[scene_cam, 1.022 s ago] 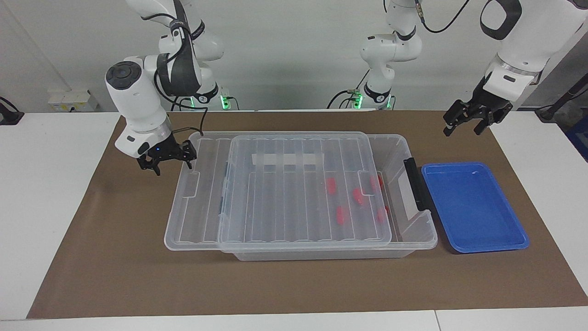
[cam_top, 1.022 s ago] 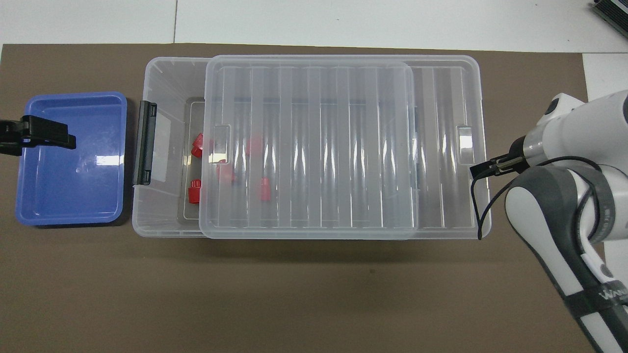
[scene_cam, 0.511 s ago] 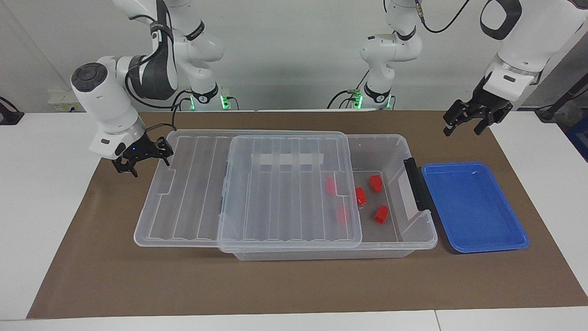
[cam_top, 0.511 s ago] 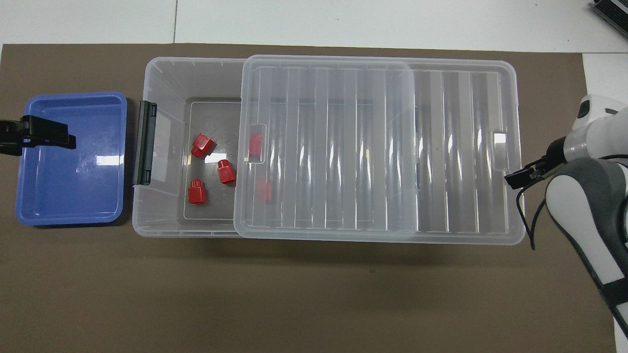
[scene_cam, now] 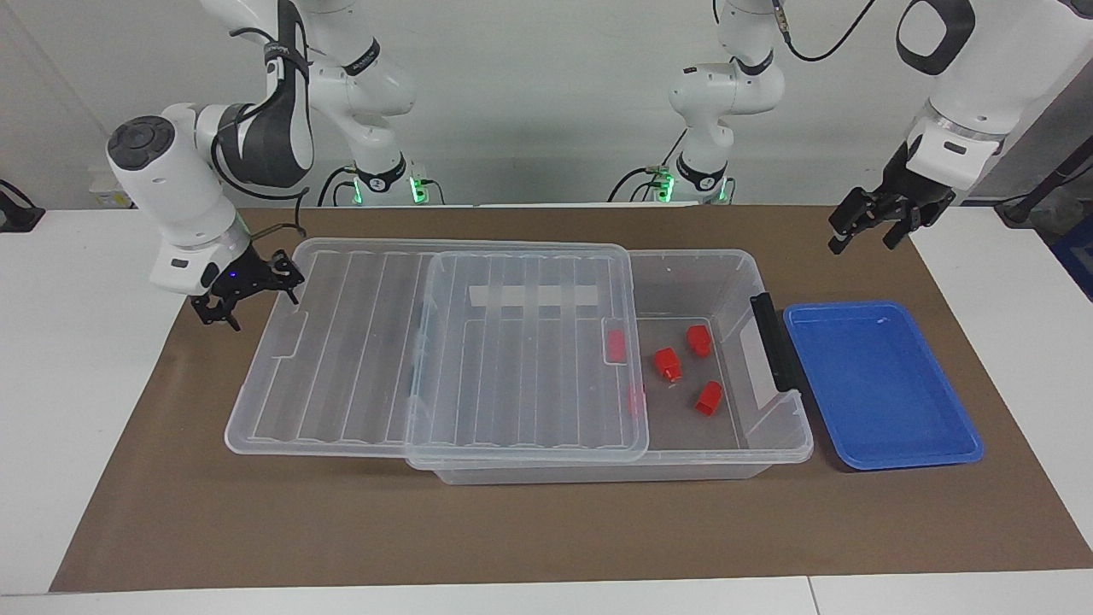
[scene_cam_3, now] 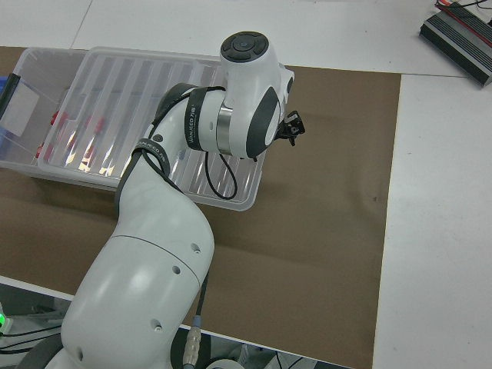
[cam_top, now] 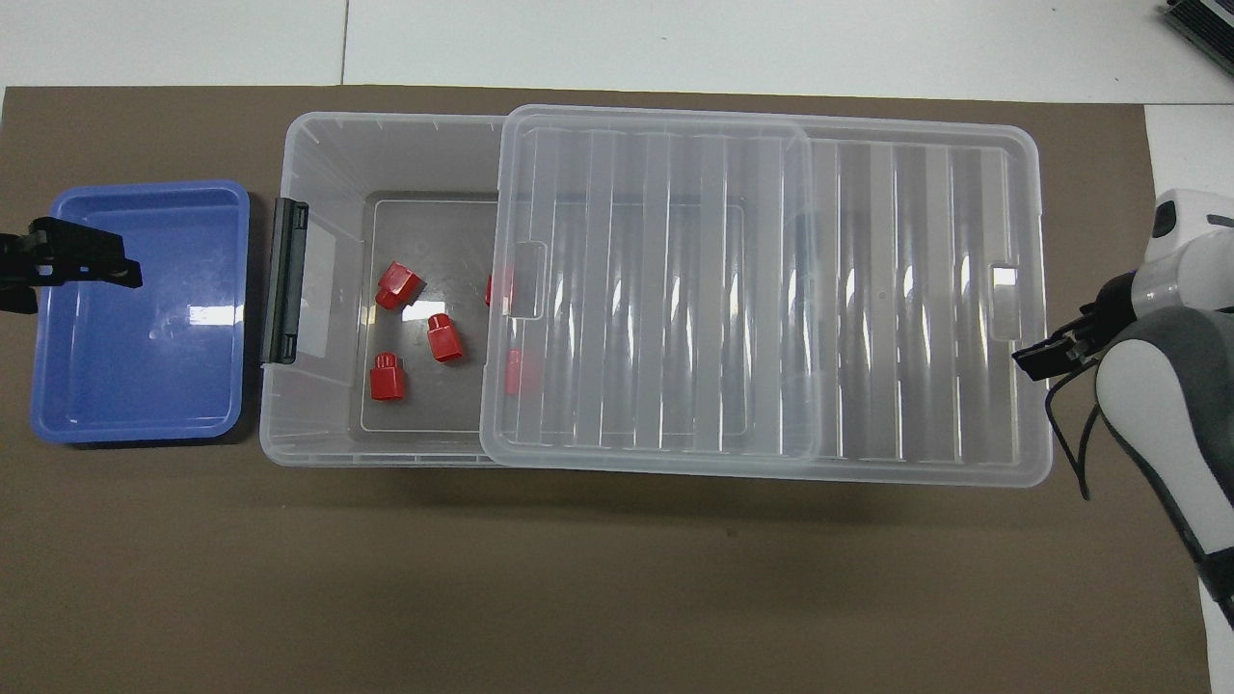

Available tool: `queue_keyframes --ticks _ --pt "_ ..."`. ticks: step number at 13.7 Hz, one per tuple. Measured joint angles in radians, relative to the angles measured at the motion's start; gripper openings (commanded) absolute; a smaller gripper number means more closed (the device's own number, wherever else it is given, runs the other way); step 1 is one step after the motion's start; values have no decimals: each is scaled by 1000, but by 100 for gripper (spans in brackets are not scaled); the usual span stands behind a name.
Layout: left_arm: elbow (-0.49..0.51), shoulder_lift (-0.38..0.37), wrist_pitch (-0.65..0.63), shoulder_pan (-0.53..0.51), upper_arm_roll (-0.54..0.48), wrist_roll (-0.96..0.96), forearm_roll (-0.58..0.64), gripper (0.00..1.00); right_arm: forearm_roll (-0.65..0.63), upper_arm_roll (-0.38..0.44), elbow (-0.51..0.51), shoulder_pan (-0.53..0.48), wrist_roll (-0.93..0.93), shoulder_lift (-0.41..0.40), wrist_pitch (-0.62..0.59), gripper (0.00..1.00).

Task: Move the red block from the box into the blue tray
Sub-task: 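Reach the left gripper into the box toward a red block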

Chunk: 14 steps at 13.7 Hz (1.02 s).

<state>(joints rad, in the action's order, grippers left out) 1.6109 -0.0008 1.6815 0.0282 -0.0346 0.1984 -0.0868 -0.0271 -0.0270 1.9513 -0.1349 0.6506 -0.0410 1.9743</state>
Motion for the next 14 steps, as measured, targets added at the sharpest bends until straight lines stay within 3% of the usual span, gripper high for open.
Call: queue_keyframes --ticks 4,8,11,14 --pt "83 -5 140 100 22 235 122 100 0 -4 -12 4 0 10 -62 100" --pt "91 50 196 248 31 433 205 100 1 -10 -24 11 -17 64 -143 100" --pt "104 98 236 285 32 467 207 100 1 -38 -29 11 -155 115 -181 100" --pt "188 107 334 292 32 469 207 100 1 -100 -31 12 -383 154 -190 100"
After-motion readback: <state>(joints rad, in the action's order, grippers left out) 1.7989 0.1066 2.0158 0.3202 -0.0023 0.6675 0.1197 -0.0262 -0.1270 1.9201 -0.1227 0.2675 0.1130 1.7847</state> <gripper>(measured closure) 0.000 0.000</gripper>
